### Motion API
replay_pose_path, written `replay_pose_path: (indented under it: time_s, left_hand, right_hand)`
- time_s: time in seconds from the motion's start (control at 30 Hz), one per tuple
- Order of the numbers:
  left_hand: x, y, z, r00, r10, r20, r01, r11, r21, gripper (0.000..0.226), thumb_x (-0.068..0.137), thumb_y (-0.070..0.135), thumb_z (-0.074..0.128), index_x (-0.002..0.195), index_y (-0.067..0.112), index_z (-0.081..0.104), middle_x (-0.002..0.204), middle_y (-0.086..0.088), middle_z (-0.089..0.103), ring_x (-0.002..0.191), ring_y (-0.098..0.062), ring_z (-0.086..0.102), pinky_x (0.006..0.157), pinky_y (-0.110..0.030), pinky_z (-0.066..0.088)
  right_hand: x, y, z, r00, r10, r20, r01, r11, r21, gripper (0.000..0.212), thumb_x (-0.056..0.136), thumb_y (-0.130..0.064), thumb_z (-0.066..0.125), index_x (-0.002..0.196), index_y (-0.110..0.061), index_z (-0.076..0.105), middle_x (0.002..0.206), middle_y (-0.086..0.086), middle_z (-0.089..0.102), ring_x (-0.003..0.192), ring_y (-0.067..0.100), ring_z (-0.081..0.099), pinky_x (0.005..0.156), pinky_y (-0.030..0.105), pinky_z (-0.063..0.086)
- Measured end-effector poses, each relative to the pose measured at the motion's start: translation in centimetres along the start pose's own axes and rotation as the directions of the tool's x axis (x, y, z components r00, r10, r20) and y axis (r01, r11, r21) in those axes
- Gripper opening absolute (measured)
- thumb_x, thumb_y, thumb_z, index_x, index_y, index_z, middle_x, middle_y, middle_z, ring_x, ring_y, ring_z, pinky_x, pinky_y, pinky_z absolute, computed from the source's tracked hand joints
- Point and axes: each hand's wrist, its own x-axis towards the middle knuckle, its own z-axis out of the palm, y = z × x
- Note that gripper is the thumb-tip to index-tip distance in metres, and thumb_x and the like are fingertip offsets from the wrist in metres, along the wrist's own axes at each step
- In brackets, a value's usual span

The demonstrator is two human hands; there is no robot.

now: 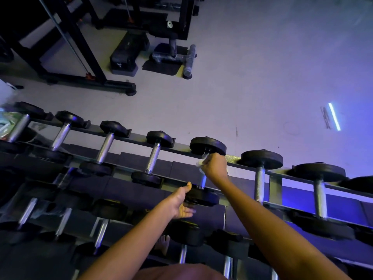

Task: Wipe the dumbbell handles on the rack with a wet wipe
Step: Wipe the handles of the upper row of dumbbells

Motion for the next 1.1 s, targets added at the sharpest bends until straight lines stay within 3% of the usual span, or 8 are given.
replay_pose_path:
  time_s: [0.13, 0.33, 0.53, 0.63, 0.8, 0.87, 0.97, 1.1]
  left_hand:
    - [0.0, -0.1, -0.1, 1.000, -0.020, 0.017, 0.020, 1.000, -0.018, 0.071, 0.093, 0.062, 0.041, 0.138, 0.007, 0.046, 0.139, -0.016, 0.050, 0.113, -0.038, 0.056, 0.098, -0.043, 0.042]
    - [-0.1, 0.8, -1.1, 0.991, -0.075, 0.111, 0.087, 0.990, -0.113, 0.048, 0.092, 0.047, 0.052, 0.113, 0.005, 0.059, 0.110, -0.020, 0.059, 0.096, -0.039, 0.057, 0.093, -0.050, 0.044]
    - [0.2, 1.1, -1.8, 0.988, -0.080, 0.133, 0.109, 0.968, -0.226, 0.035, 0.087, 0.033, 0.064, 0.097, -0.001, 0.063, 0.102, -0.022, 0.064, 0.093, -0.043, 0.059, 0.079, -0.058, 0.052]
    - [1.1, 1.0, -2.2, 0.989, -0.073, 0.130, 0.111, 0.945, -0.309, 0.032, 0.082, 0.027, 0.069, 0.098, -0.001, 0.064, 0.105, -0.022, 0.067, 0.099, -0.040, 0.062, 0.068, -0.058, 0.056]
    - [2.7, 1.1, -1.5, 0.978, -0.160, 0.134, 0.198, 0.912, -0.359, 0.044, 0.081, 0.039, 0.064, 0.098, -0.002, 0.063, 0.094, -0.022, 0.065, 0.093, -0.048, 0.060, 0.050, -0.046, 0.058]
    - [3.1, 1.2, -1.2, 0.971, -0.154, 0.181, 0.214, 0.900, -0.381, 0.045, 0.082, 0.040, 0.061, 0.098, -0.002, 0.063, 0.092, -0.023, 0.066, 0.090, -0.047, 0.060, 0.055, -0.051, 0.058]
    - [3.7, 1.0, -1.4, 0.971, -0.102, 0.216, 0.188, 0.885, -0.426, 0.043, 0.084, 0.034, 0.058, 0.102, -0.005, 0.062, 0.094, -0.029, 0.066, 0.092, -0.047, 0.061, 0.077, -0.064, 0.053]
    - [3.7, 0.6, -0.5, 0.992, -0.031, 0.120, 0.085, 0.870, -0.485, 0.040, 0.088, 0.032, 0.048, 0.096, -0.004, 0.061, 0.082, -0.026, 0.067, 0.085, -0.045, 0.061, 0.065, -0.065, 0.051]
  right_hand:
    - [-3.2, 2.1, 0.9, 0.991, 0.060, 0.124, -0.060, 0.998, -0.004, 0.013, 0.077, -0.013, 0.076, 0.087, -0.005, 0.076, 0.086, 0.008, 0.070, 0.079, 0.018, 0.063, 0.068, 0.023, 0.043]
    - [-2.9, 2.2, 1.2, 0.991, 0.128, -0.034, -0.120, 0.973, 0.195, 0.010, 0.081, -0.005, 0.072, 0.090, -0.005, 0.074, 0.086, 0.007, 0.070, 0.065, 0.007, 0.059, 0.048, 0.006, 0.036]
    - [1.1, 0.4, -0.1, 0.980, 0.152, -0.127, -0.107, 0.946, 0.305, 0.007, 0.084, -0.003, 0.069, 0.090, -0.002, 0.072, 0.089, 0.012, 0.071, 0.083, 0.022, 0.066, 0.081, 0.032, 0.055]
    - [0.3, 0.8, 0.5, 0.986, 0.142, -0.090, -0.112, 0.955, 0.275, 0.003, 0.084, -0.005, 0.071, 0.086, -0.006, 0.070, 0.083, 0.007, 0.067, 0.079, 0.019, 0.063, 0.070, 0.025, 0.047]
    - [-2.5, 3.1, 2.2, 0.988, 0.154, 0.019, -0.155, 0.968, 0.198, 0.010, 0.078, -0.013, 0.076, 0.085, -0.007, 0.074, 0.087, 0.009, 0.070, 0.080, 0.021, 0.066, 0.071, 0.033, 0.054]
    - [-3.5, 3.6, 2.7, 0.988, 0.148, 0.033, -0.151, 0.974, 0.170, 0.005, 0.077, -0.010, 0.075, 0.082, -0.008, 0.074, 0.085, 0.008, 0.071, 0.078, 0.020, 0.064, 0.070, 0.031, 0.051]
    - [-3.9, 3.8, 3.1, 0.985, 0.169, 0.027, -0.171, 0.963, 0.206, 0.004, 0.076, -0.007, 0.074, 0.079, -0.010, 0.074, 0.084, 0.006, 0.072, 0.080, 0.019, 0.066, 0.078, 0.036, 0.056]
    - [-3.9, 3.5, 3.3, 0.975, 0.222, -0.011, -0.212, 0.945, 0.249, 0.005, 0.076, -0.007, 0.076, 0.079, -0.011, 0.075, 0.082, 0.004, 0.071, 0.079, 0.017, 0.066, 0.079, 0.034, 0.057]
